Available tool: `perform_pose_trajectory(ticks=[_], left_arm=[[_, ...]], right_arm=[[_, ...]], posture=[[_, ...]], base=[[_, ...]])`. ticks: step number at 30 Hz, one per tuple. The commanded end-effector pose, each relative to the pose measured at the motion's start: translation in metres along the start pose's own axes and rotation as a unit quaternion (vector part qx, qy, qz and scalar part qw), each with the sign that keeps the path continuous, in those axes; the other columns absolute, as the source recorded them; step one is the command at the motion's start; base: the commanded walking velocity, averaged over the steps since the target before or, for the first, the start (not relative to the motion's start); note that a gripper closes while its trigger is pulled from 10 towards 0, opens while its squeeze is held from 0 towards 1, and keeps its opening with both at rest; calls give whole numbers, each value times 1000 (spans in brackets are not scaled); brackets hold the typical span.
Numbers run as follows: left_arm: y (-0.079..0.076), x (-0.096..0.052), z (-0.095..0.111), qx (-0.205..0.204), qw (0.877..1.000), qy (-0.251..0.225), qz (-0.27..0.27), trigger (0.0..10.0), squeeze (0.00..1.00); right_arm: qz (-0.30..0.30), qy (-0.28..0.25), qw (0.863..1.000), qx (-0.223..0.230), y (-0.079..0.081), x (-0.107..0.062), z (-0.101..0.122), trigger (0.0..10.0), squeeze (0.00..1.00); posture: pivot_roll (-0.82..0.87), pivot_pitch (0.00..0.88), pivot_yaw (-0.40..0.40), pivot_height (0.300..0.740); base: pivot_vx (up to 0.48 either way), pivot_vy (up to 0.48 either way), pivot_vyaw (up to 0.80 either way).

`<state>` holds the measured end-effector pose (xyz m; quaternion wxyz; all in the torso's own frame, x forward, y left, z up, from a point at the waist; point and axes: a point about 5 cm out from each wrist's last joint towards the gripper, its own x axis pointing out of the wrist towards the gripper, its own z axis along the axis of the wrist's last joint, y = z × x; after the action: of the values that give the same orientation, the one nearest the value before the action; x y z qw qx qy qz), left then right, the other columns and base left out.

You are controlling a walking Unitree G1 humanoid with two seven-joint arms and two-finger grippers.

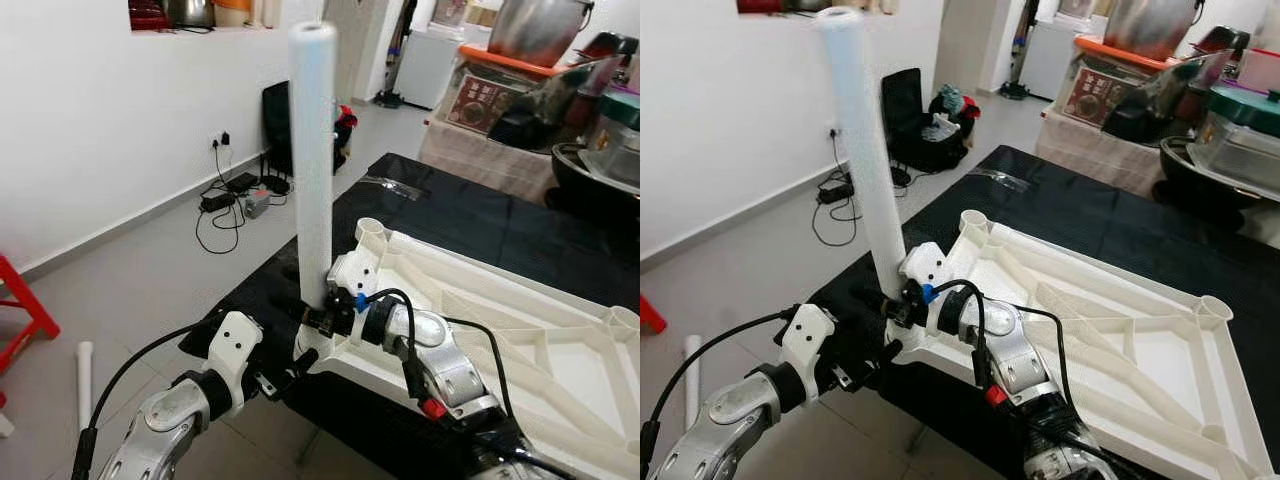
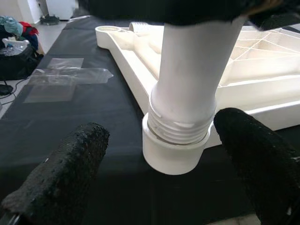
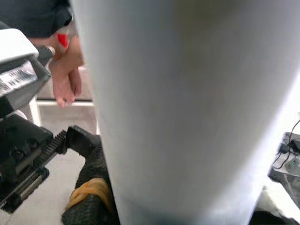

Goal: Building children table

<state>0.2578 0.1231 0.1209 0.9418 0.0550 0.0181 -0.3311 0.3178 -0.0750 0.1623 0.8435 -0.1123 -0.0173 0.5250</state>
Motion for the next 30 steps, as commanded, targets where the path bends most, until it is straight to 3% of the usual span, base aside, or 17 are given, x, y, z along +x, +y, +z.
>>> perform_pose_trajectory(ticks=[1,7,12,17,19,20,30], left_arm=[[-3,2,-2,-2,1000,0,-4,10000,0],[-4,2,-2,-5,1000,-1,-2,10000,0],[-4,2,-2,-6,1000,0,0,10000,0],[-4,2,-2,-6,1000,0,1,10000,0],[-3,2,-3,-7,1000,0,1,10000,0],[-3,2,-3,-7,1000,1,2,10000,0],[-1,2,-3,-6,1000,2,6,10000,0]], right_arm=[[7,113,991,77,9,-14,-51,0,0],[-16,132,985,112,8,-12,-56,0,0],[-102,155,963,196,11,-4,-72,0,0],[-130,153,953,226,15,-2,-78,0,0],[-151,156,946,242,16,-4,-82,0,0],[-182,160,934,262,18,-7,-89,0,0],[-288,128,903,291,11,-15,-94,0,0]], posture=[[138,0,-189,740],[139,0,-193,740],[140,0,-192,740],[139,0,-190,740],[138,0,-189,740],[136,0,-186,740],[133,0,-180,740]], base=[[0,0,0],[0,0,0],[0,0,0],[0,0,0],[0,0,0],[0,0,0],[0,0,0]])
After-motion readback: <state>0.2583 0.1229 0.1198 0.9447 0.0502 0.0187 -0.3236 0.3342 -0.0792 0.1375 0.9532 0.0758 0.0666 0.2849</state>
